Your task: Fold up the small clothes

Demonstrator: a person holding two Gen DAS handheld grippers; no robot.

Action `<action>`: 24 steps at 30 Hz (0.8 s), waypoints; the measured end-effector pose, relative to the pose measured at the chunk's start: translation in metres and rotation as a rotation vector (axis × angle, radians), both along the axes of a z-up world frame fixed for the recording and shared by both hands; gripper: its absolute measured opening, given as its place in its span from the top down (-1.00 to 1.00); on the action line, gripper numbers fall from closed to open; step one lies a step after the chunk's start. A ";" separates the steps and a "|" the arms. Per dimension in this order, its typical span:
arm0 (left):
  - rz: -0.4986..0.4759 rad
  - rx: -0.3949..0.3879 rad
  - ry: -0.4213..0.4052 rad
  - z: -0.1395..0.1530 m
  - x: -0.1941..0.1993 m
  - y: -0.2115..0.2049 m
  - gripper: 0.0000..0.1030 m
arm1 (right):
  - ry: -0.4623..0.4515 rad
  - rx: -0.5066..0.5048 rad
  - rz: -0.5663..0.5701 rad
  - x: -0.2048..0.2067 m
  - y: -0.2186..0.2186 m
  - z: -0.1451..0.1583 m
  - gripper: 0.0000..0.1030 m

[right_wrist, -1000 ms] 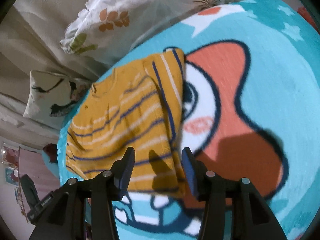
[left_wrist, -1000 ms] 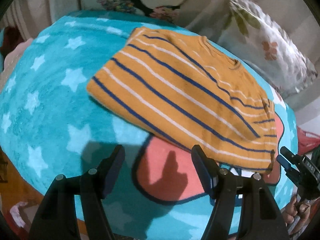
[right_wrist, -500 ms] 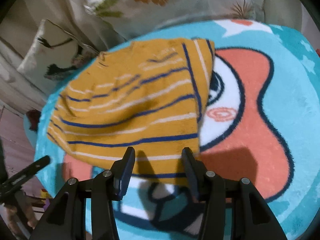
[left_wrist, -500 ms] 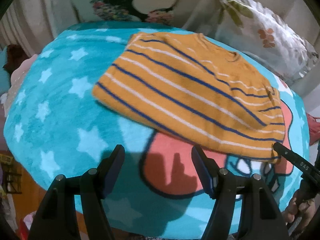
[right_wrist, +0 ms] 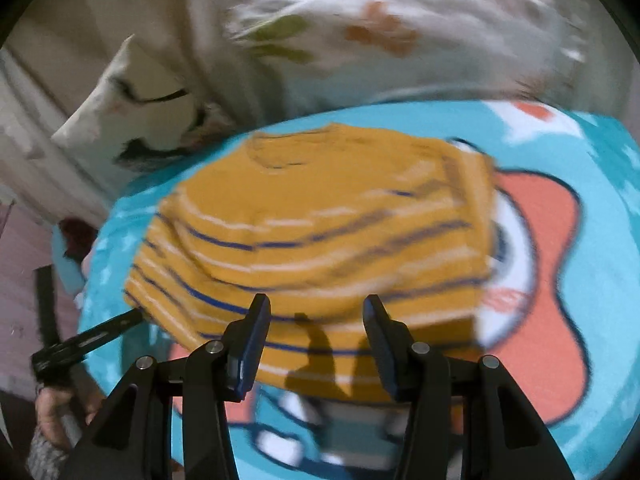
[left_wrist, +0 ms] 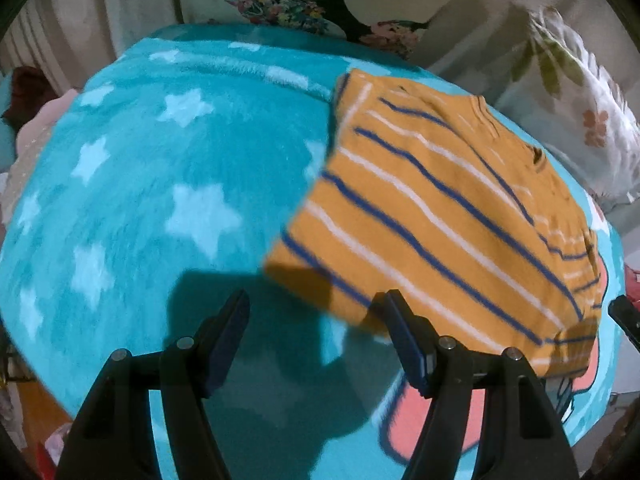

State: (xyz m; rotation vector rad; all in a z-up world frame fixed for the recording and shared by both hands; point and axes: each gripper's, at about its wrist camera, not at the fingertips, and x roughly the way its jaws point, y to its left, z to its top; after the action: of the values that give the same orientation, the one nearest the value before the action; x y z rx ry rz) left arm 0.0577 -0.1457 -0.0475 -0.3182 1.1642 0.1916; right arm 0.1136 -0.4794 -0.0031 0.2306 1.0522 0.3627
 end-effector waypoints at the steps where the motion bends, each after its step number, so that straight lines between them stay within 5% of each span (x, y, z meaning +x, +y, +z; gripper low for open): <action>1: -0.007 -0.011 -0.007 -0.001 0.006 0.005 -0.32 | 0.002 -0.004 0.024 0.007 0.015 0.003 -0.01; 10: -0.143 -0.153 -0.053 -0.010 0.055 0.033 -0.23 | -0.010 -0.158 0.259 0.091 0.168 -0.005 -0.11; 11: -0.165 -0.181 -0.049 -0.012 0.058 0.034 0.27 | -0.001 -0.185 0.272 0.102 0.183 -0.012 -0.11; 12: -0.190 -0.231 -0.031 -0.015 0.059 0.034 0.77 | 0.016 -0.206 0.283 0.111 0.192 -0.019 0.09; 14: -0.197 -0.241 -0.017 -0.014 0.057 0.033 0.82 | 0.075 -0.237 0.301 0.126 0.210 -0.035 0.71; 24: -0.230 -0.271 -0.001 -0.007 0.041 0.047 0.86 | 0.128 -0.321 0.240 0.174 0.238 -0.062 0.68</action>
State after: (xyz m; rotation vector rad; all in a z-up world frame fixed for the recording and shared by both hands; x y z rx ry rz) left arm 0.0982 -0.0989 -0.0549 -0.4186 1.2175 -0.1695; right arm 0.2873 -0.2418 -0.0651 -0.1632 1.2518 0.3920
